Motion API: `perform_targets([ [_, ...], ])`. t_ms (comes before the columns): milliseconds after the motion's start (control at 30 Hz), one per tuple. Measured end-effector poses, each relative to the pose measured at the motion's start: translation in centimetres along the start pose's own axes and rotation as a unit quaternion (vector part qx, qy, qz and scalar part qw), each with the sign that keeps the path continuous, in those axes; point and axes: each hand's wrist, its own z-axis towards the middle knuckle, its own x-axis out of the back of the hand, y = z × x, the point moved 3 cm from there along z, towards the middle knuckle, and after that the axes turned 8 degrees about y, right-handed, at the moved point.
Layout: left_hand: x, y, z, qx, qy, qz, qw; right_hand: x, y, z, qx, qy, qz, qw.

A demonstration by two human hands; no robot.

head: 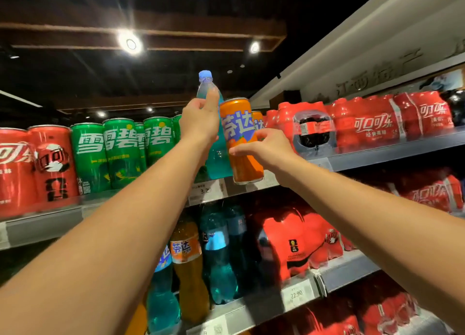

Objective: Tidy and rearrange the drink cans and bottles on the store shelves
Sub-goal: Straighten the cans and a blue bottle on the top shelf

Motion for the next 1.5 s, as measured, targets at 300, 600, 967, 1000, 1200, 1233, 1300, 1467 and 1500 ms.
perform_targets([
  [300,-2.1,-1.7,-0.7,0.007,-0.027,0.06,0.998,4.2,2.0,4.6,-0.019,0.058,0.0,0.998],
  [600,-2.1,-3.5,-0.1,0.007,-0.025,0.1,0.995,4.1,2.7,7.3,-0.008,0.09,-0.046,0.995],
  [967,-1.7,-5.1,0.6,-0.011,-0.019,0.125,0.992,2.6,3.1,8.3,-0.008,0.112,-0.096,0.989],
  [1000,-1.6,-5.1,0.6,-0.013,-0.018,0.128,0.992,2.6,3.2,8.4,-0.009,0.116,-0.103,0.988],
  [1200,-1.2,-4.9,0.5,-0.042,0.01,0.149,0.988,2.6,2.9,8.5,-0.014,0.14,-0.135,0.981],
  [1233,-1.2,-4.9,0.4,-0.048,0.01,0.153,0.987,2.5,2.8,8.5,-0.018,0.14,-0.137,0.981],
  [1300,-1.1,-5.0,0.4,-0.054,0.007,0.164,0.985,2.2,2.7,8.5,-0.025,0.136,-0.132,0.981],
  [1467,-0.6,-5.2,0.4,-0.062,-0.005,0.184,0.981,1.3,2.8,8.6,-0.042,0.127,-0.111,0.985],
  [1500,-0.4,-5.2,0.4,-0.062,-0.007,0.186,0.981,1.2,2.7,8.6,-0.048,0.123,-0.107,0.985],
])
